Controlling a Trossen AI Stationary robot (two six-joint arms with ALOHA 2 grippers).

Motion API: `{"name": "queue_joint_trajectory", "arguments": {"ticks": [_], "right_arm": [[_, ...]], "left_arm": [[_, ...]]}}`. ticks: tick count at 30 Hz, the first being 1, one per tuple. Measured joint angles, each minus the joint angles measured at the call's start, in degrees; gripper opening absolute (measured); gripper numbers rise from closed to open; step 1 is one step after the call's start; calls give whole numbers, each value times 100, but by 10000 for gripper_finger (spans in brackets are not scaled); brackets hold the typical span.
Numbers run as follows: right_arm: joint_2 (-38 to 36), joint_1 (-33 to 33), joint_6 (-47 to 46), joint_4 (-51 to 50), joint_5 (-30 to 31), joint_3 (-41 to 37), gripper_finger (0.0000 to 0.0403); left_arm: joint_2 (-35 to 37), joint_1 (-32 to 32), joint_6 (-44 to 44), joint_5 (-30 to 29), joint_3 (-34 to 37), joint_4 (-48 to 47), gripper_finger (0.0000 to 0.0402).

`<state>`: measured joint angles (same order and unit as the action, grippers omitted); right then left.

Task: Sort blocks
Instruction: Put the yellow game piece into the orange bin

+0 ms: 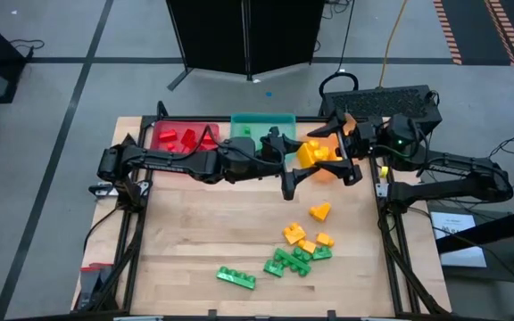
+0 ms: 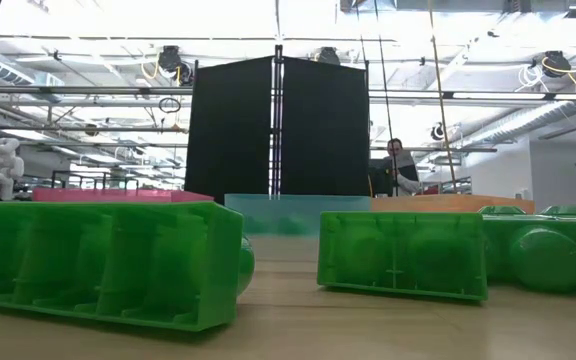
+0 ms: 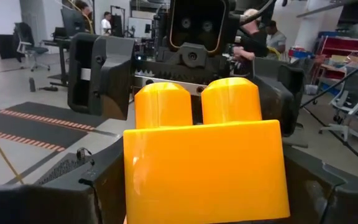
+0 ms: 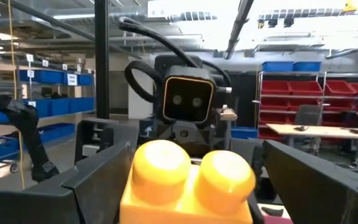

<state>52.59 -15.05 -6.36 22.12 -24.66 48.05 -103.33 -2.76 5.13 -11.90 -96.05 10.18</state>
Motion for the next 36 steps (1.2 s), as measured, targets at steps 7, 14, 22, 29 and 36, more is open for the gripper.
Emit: {"name": "queue_joint_trajectory", "arguments": {"ticks": [7,14,22,29,36], "right_arm": [[189,0,-10,80,-137,0,356],[221,-2,-5,317,-202,0,315],[217,-2,-23,188,-253,0,281],[219,-2,-5,133,-267,0,281],[221,0,6,135,-265,0,281]], "left_arm": [[1,2,-7,0,0,-25,305],[2,6,2,-2,0,-8,305],[2,6,-16,-10,0,-45,305],[2,2,9,-51,0,-195,306],[2,16,62,281,0,-220,345]]}}
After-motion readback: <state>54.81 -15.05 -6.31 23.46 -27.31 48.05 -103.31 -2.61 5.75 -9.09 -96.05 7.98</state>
